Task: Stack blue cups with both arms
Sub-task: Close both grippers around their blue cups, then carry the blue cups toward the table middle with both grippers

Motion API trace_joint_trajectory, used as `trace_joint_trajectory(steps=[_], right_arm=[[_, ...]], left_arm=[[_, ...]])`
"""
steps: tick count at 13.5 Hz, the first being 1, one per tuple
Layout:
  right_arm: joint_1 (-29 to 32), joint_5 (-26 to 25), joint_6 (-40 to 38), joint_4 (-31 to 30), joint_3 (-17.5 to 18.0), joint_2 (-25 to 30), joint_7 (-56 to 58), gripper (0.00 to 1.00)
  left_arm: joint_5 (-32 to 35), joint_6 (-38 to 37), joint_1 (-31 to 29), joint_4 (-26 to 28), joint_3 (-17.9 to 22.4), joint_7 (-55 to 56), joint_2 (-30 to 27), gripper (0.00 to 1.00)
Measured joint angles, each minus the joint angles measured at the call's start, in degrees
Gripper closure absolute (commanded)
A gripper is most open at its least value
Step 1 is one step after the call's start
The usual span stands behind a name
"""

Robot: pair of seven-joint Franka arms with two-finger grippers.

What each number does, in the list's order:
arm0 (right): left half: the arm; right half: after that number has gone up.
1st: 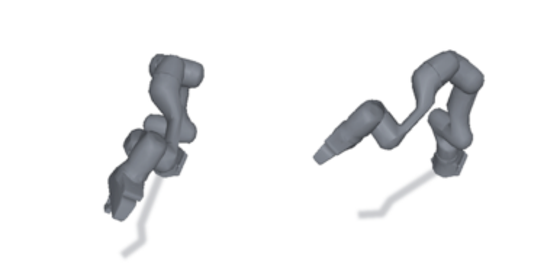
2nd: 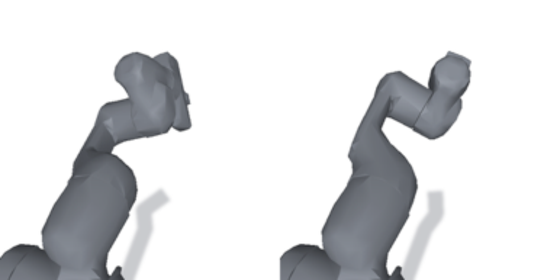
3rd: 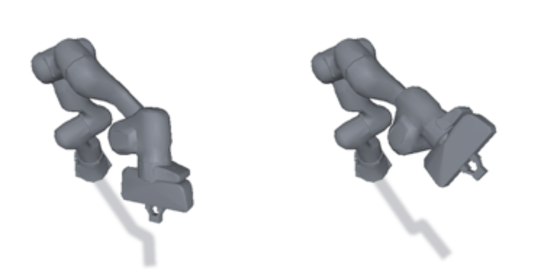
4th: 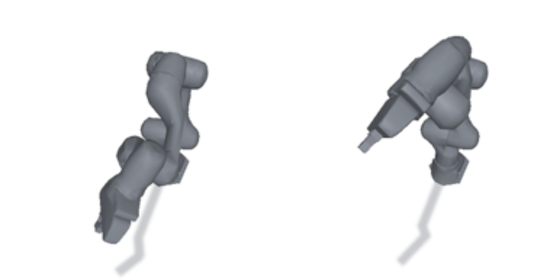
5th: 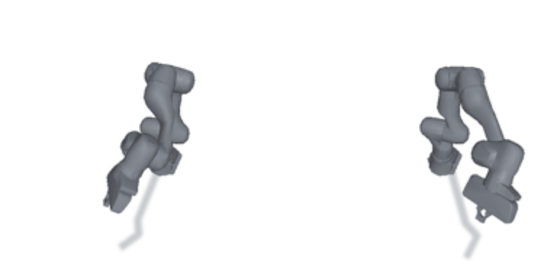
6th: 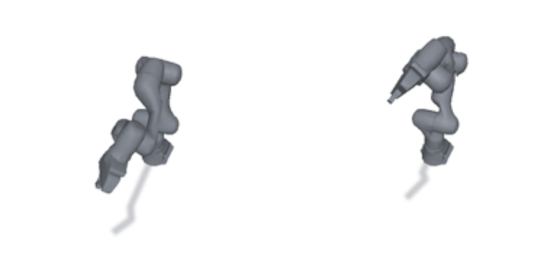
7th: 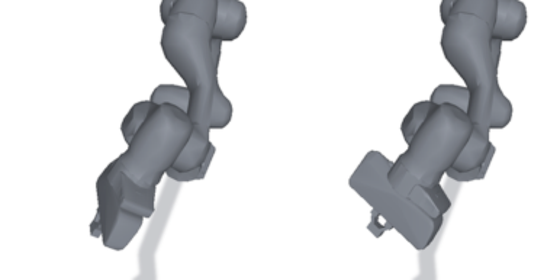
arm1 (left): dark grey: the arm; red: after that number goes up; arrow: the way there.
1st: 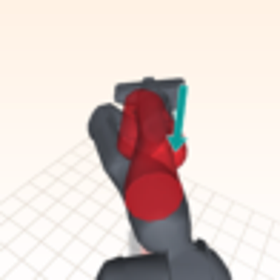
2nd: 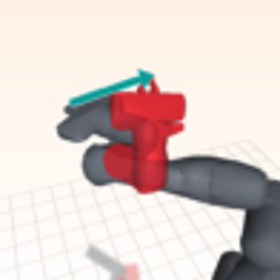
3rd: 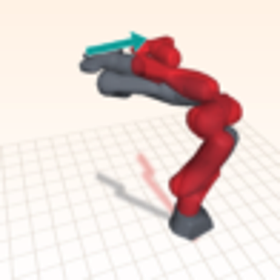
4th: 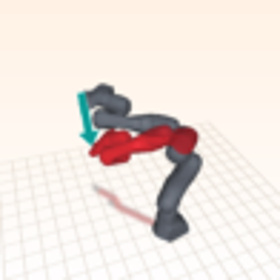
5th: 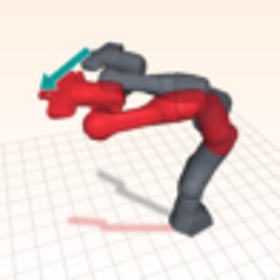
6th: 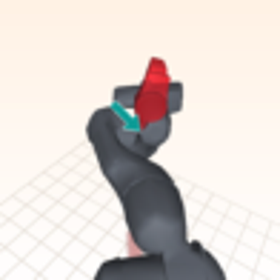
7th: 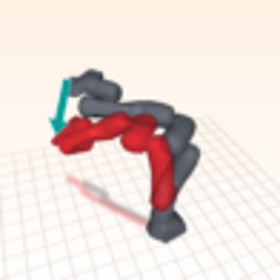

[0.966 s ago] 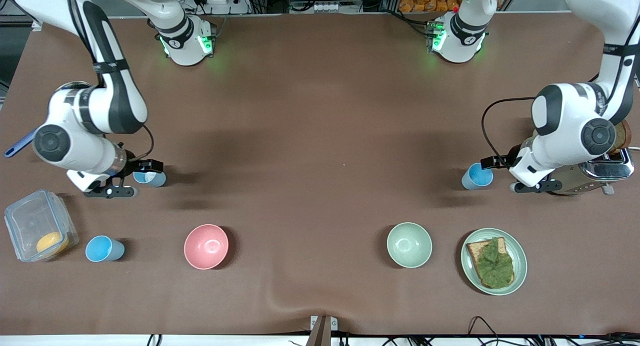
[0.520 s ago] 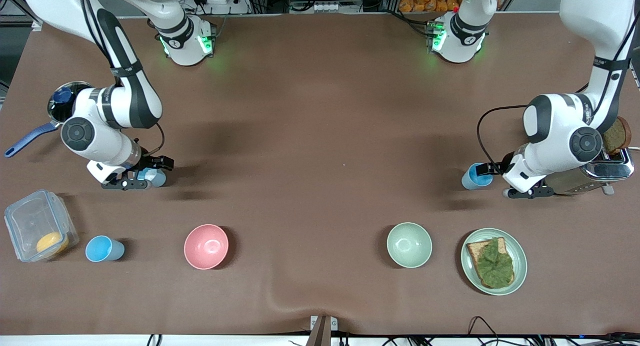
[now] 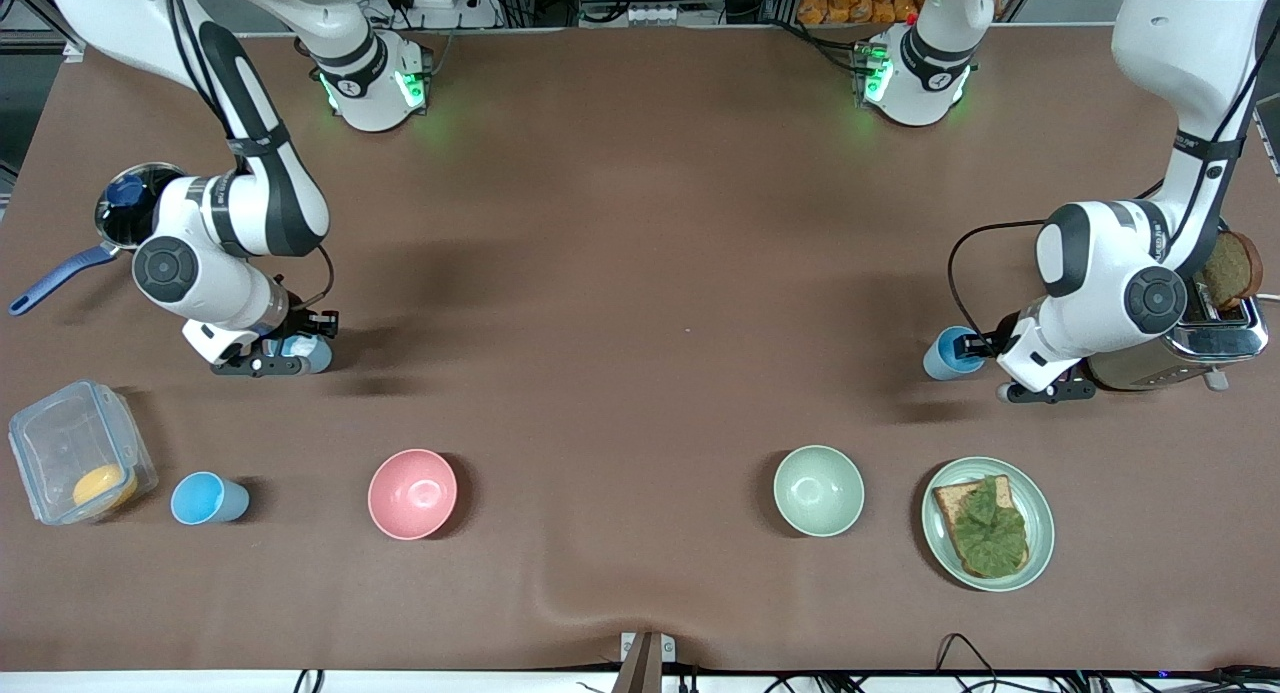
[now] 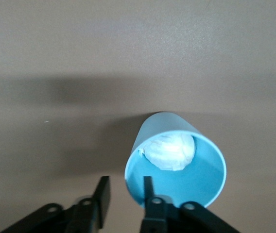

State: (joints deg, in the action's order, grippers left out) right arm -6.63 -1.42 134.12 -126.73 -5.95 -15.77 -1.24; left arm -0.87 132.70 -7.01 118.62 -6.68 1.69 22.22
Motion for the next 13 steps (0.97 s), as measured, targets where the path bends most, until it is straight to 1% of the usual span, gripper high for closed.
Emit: trace_joint_trajectory(steps=[4, 5, 7, 9, 11, 12, 13], right_arm=[[-0.1, -0.1, -1.0, 0.8, 0.0, 0.1, 0.2, 1.00], [-0.3, -0.1, -2.7, 1.6, 0.1, 0.1, 0.2, 1.00], [-0.9, -0.1, -8.7, 4.9, 0.2, 0.1, 0.2, 1.00], [-2.4, 0.0, -14.6, 9.4, 0.4, 0.1, -0.9, 1.00], [-6.0, 0.5, -18.1, 13.0, 0.6, 0.2, -5.8, 1.00], [-8.5, 2.0, -18.9, 14.1, 0.7, 0.2, -9.1, 1.00], [-11.4, 4.8, -19.1, 14.9, 0.8, 0.2, -12.2, 1.00]], left_arm=[[-0.1, 0.6, -0.1, -0.7, -0.4, -0.9, -0.4, 1.00], [-0.5, 0.6, -0.1, -1.1, -0.9, -0.9, -1.0, 1.00], [-1.3, -0.1, -0.1, -2.0, -1.8, -0.9, -3.5, 1.00], [-1.4, -3.7, -0.1, -3.4, -2.9, -0.9, -6.7, 1.00], [-2.5, -10.2, -0.1, -6.5, -4.4, -0.9, -9.8, 1.00], [-3.9, -13.7, 0.0, -8.6, -5.2, -0.9, -11.0, 1.00], [-4.9, -16.9, 0.1, -10.6, -5.7, -0.9, -11.8, 1.00]])
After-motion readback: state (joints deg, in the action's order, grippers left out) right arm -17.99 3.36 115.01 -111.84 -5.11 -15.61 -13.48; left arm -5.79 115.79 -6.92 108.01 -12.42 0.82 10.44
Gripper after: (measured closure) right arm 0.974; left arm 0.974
